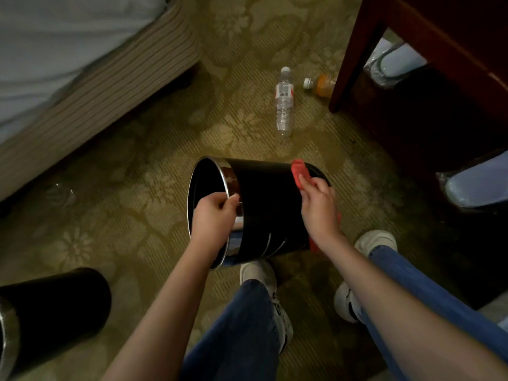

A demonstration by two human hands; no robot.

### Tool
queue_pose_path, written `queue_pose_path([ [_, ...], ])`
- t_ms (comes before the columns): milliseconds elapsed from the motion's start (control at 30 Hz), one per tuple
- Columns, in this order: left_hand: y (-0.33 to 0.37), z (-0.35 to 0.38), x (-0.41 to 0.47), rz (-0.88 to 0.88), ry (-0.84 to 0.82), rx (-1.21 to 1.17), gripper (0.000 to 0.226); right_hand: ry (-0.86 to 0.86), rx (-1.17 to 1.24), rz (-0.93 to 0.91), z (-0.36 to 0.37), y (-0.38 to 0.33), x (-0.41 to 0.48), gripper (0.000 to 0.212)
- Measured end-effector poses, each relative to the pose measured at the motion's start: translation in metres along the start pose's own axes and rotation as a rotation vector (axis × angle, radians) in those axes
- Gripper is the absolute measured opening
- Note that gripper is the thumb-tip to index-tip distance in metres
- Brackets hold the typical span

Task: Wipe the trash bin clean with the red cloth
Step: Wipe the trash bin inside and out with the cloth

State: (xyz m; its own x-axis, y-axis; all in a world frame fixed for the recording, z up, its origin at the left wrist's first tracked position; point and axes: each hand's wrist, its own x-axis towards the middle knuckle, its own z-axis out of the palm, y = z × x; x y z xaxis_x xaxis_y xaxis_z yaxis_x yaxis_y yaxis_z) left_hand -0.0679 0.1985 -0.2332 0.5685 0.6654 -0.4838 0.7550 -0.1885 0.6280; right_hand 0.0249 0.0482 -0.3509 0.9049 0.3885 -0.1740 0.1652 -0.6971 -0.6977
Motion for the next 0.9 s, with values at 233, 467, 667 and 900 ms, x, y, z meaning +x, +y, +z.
queue_pose_path([
  [233, 0.0, -0.001, 0.005, -0.022, 0.065, 0.022, 0.033, 0.012, 0.102, -0.285, 0.015, -0.083, -0.021, 0.037],
  [467, -0.012, -0.009, 0.008, -0.017, 0.071, 0.02, 0.035, 0.01, 0.074, -0.287, 0.022, -0.048, -0.021, 0.042],
  [667, -0.012, -0.01, 0.004, -0.004, 0.037, 0.032, 0.034, 0.042, -0.018, 0.058, 0.006, 0.013, -0.011, 0.039],
  [900, -0.004, -0.001, 0.008, -0.023, 0.072, 0.024, 0.032, 0.11, 0.105, -0.334, 0.028, -0.103, -0.042, 0.038],
])
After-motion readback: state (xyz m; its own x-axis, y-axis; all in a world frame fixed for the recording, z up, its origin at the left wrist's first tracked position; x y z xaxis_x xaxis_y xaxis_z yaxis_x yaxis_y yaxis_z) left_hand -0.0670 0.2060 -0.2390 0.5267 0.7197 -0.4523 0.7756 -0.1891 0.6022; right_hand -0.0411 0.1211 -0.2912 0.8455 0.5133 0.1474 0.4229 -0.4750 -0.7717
